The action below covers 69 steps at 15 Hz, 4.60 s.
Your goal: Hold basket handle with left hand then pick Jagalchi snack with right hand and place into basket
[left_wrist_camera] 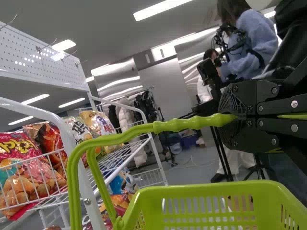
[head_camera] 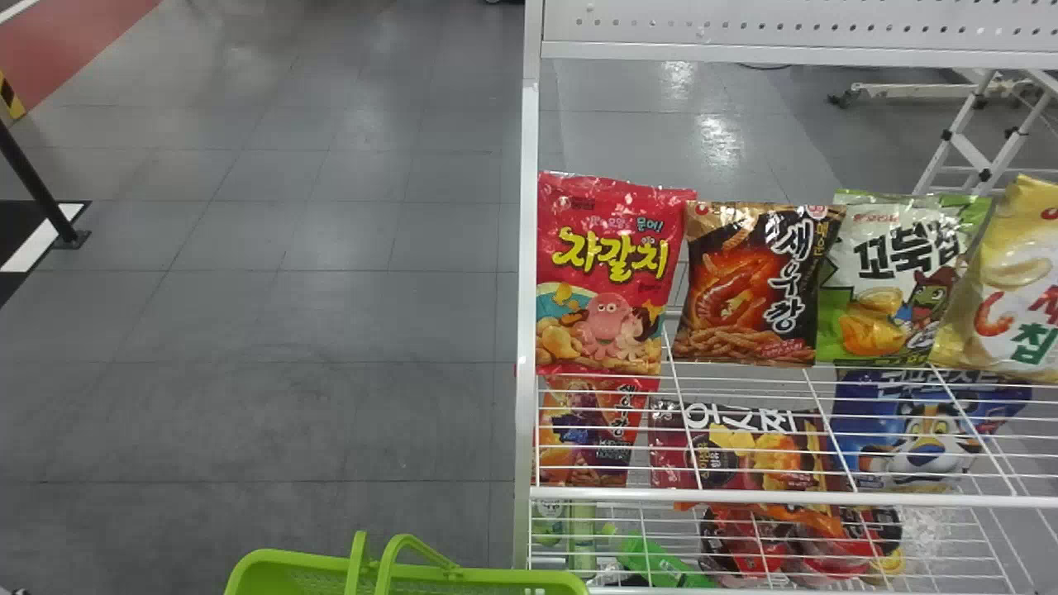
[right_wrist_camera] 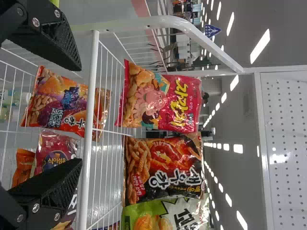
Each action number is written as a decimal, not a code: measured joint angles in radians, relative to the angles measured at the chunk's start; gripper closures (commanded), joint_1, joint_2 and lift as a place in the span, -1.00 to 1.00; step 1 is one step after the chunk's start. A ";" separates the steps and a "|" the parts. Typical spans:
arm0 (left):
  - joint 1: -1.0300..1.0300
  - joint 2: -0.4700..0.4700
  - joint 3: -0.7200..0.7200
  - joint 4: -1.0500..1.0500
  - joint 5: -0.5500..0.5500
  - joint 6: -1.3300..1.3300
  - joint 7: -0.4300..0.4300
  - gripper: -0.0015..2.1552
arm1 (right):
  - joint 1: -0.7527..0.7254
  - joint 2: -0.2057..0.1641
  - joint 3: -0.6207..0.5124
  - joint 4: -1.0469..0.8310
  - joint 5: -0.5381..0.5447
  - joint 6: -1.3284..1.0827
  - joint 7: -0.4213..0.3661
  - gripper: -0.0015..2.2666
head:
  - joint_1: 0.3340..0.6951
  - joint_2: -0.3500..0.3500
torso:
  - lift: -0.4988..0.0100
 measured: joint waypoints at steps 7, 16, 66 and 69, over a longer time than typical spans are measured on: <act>0.000 0.000 -0.003 0.000 0.000 0.000 0.000 0.99 | 0.000 0.000 0.000 0.000 0.000 0.001 0.000 -0.88 | 1.00 -0.08 | 0.92; 0.000 0.001 -0.005 -0.004 -0.002 0.000 0.000 0.99 | 0.003 -0.004 0.001 -0.009 0.003 0.001 0.000 -0.88 | 1.00 -0.07 | 0.92; -0.006 0.012 -0.004 -0.018 -0.009 -0.010 0.000 0.99 | -0.951 0.089 0.135 0.216 -0.170 0.922 0.078 0.80 | 1.00 0.36 | 0.92; -0.006 0.013 -0.004 -0.018 -0.009 -0.009 0.000 0.99 | -0.944 0.089 0.125 0.214 -0.176 0.942 0.077 0.99 | 1.00 0.35 | 0.92</act>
